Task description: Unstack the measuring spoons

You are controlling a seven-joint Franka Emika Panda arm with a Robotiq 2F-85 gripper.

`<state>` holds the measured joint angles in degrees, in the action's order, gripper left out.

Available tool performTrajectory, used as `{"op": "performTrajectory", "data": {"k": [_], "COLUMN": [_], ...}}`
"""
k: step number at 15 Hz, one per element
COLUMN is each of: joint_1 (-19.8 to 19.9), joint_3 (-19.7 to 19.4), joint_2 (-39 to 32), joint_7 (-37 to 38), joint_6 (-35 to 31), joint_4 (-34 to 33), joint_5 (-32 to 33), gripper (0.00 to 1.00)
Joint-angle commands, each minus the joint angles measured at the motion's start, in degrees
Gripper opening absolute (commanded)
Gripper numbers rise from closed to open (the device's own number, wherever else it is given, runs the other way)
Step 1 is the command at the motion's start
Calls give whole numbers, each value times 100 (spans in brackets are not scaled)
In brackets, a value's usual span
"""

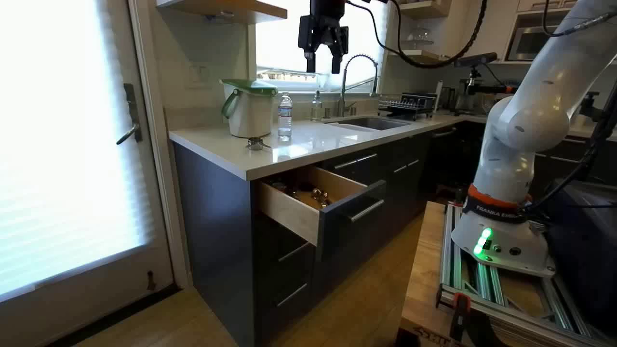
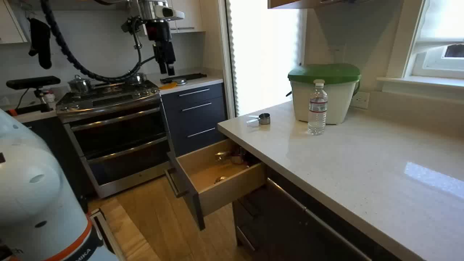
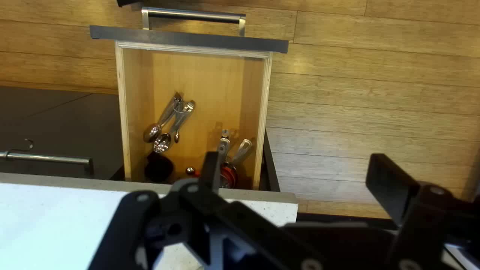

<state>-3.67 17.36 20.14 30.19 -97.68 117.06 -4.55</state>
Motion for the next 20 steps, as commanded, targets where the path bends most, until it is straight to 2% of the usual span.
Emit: {"op": "performTrajectory", "data": {"k": [1, 12, 14, 16, 20], "joint_1": [-101, -101, -42, 65, 85], "joint_3": [-83, -83, -66, -10, -181], "joint_2": [-17, -17, -239, -479, -1094], "joint_7": [29, 29, 139, 345, 486], "joint_6": [11, 11, -205, -625, -1346], "joint_4": [-15, -15, -120, -144, -183], "joint_5": [33, 34, 143, 544, 936], "gripper": [100, 100, 100, 100, 100]}}
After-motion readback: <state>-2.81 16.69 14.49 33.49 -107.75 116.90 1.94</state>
